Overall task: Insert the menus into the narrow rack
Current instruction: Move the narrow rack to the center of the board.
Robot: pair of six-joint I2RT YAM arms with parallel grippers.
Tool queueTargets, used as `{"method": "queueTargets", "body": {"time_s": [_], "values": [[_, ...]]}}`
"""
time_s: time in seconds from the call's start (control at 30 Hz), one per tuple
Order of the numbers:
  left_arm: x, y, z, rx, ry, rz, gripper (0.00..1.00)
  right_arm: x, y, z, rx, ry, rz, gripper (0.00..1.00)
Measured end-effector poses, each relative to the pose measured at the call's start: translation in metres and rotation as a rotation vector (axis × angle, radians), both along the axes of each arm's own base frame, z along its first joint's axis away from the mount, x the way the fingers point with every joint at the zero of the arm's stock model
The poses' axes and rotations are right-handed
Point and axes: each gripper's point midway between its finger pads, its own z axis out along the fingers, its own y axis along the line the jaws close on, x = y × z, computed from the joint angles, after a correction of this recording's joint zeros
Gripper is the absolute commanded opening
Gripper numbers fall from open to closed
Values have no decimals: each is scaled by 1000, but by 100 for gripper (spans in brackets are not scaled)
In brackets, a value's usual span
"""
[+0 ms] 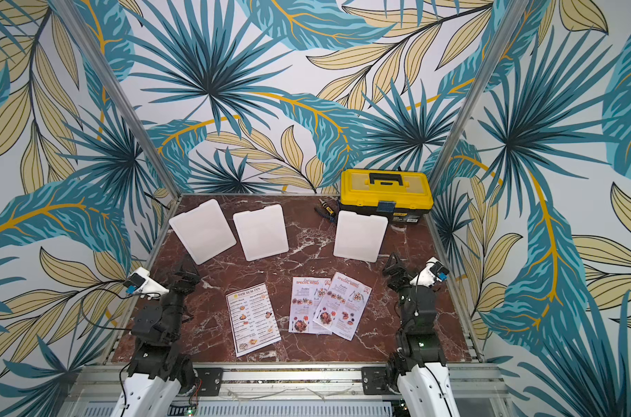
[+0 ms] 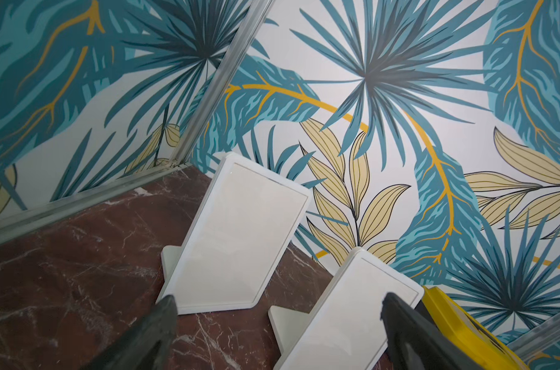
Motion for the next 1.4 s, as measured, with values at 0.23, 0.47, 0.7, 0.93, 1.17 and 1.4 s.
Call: {"method": "queueTargets", "body": {"time_s": [0.23, 0.47, 0.7, 0.93, 1.17, 1.4], "values": [[35, -19, -35, -12, 252, -95, 99, 34, -1, -3, -11, 204, -6, 100], [75, -58, -43, -68, 384, -300, 100, 59, 63, -48, -115, 456, 187, 100], [81, -76, -59, -98, 452, -411, 99, 34, 86, -66, -148, 512, 262, 100], [77, -131, -55, -86, 471, -638, 99, 0, 73, -106, -101, 562, 224, 99], [60, -226, -31, -8, 452, -910, 99, -18, 72, -148, -10, 644, 211, 98], [53, -321, -45, 59, 526, -1119, 93, -23, 73, -167, 57, 651, 211, 97]]}}
